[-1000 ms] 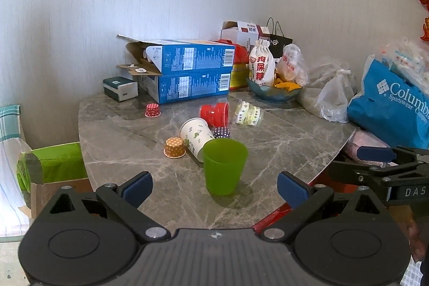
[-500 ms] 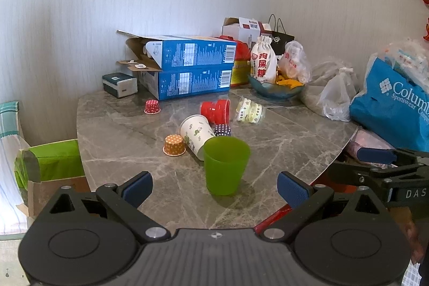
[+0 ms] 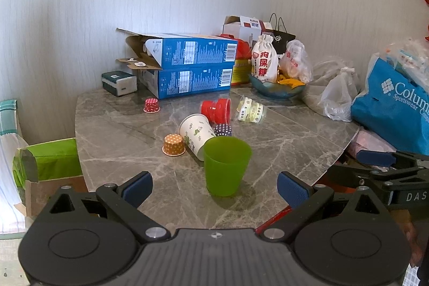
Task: Flip cup upright
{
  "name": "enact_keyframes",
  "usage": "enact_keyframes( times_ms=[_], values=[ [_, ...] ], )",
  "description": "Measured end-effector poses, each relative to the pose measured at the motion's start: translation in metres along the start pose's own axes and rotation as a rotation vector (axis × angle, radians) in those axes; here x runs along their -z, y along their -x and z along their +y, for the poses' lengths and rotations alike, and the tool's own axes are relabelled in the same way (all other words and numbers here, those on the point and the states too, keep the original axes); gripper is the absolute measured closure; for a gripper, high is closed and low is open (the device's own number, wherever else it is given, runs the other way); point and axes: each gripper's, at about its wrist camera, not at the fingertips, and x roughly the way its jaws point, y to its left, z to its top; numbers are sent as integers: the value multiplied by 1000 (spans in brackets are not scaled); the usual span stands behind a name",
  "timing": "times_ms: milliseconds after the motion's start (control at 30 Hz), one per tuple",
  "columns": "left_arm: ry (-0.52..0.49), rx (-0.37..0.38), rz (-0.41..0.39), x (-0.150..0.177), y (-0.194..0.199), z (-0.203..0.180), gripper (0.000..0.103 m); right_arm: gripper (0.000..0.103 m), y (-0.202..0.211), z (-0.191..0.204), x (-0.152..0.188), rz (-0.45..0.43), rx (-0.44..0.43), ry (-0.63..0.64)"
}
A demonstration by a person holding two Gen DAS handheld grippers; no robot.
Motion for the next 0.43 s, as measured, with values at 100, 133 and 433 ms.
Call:
enact_keyframes(
  times_ms=[100,133,433],
  values=[
    [3,7,2,0,-4,1,3,1,-2,-2,0,4,1,0],
    [3,11,0,0,-5,1,3,1,-1,-3,0,5,0,-1],
    [-3,5,-21,2,-10,4,3,1,-10,-3,2,11,-6,7]
  ],
)
